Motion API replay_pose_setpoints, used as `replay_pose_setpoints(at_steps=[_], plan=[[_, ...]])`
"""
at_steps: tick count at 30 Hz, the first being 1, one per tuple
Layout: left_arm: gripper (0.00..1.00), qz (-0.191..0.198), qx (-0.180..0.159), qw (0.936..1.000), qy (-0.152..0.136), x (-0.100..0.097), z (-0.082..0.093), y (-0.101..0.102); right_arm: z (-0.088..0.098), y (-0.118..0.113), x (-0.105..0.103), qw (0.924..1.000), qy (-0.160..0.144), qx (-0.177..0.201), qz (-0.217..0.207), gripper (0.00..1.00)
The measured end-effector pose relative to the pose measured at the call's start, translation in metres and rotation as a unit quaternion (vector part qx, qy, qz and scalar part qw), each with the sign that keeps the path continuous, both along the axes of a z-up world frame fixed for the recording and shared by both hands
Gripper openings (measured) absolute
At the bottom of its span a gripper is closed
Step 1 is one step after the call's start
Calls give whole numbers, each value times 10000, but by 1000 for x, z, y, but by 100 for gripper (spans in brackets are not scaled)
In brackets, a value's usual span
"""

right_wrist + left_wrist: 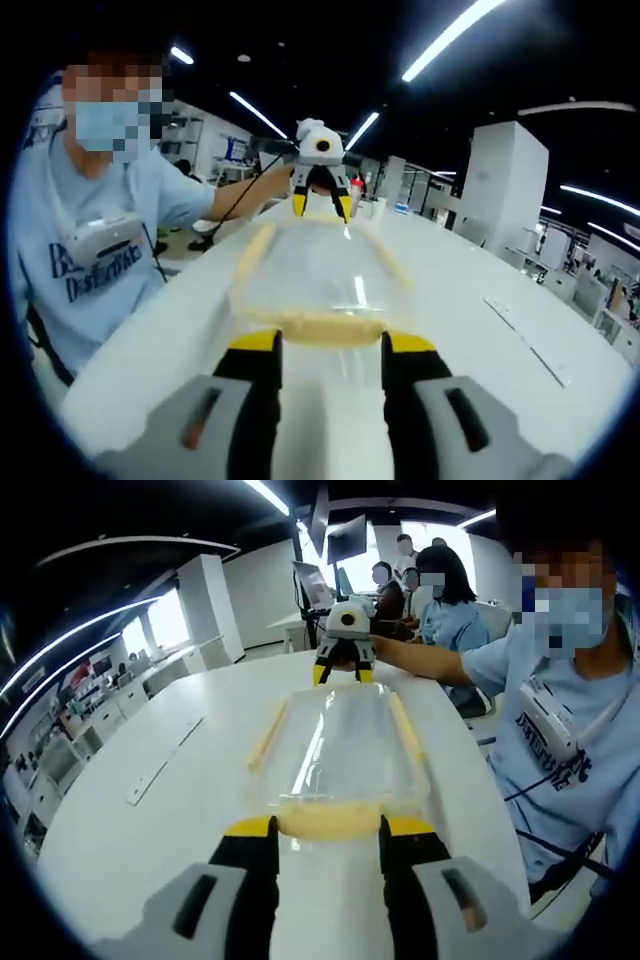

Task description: Snap each plastic latch of the storage box into its locked position after aligning the lid with the box until every specified latch is closed and the lid sits flush.

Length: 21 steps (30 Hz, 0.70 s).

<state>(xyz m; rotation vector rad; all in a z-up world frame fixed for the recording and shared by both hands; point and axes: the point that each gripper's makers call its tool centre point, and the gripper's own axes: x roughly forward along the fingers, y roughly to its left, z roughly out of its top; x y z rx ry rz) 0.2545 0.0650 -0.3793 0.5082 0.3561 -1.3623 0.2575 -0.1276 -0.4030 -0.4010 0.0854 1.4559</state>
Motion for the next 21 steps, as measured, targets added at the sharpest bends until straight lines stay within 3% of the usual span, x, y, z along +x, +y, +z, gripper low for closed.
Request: replay_pose_setpoints(at_steps=[21], plan=[[39,14,-40,10000,9,0,-1,0,2,2,0,9999,76,-44,-94,40]])
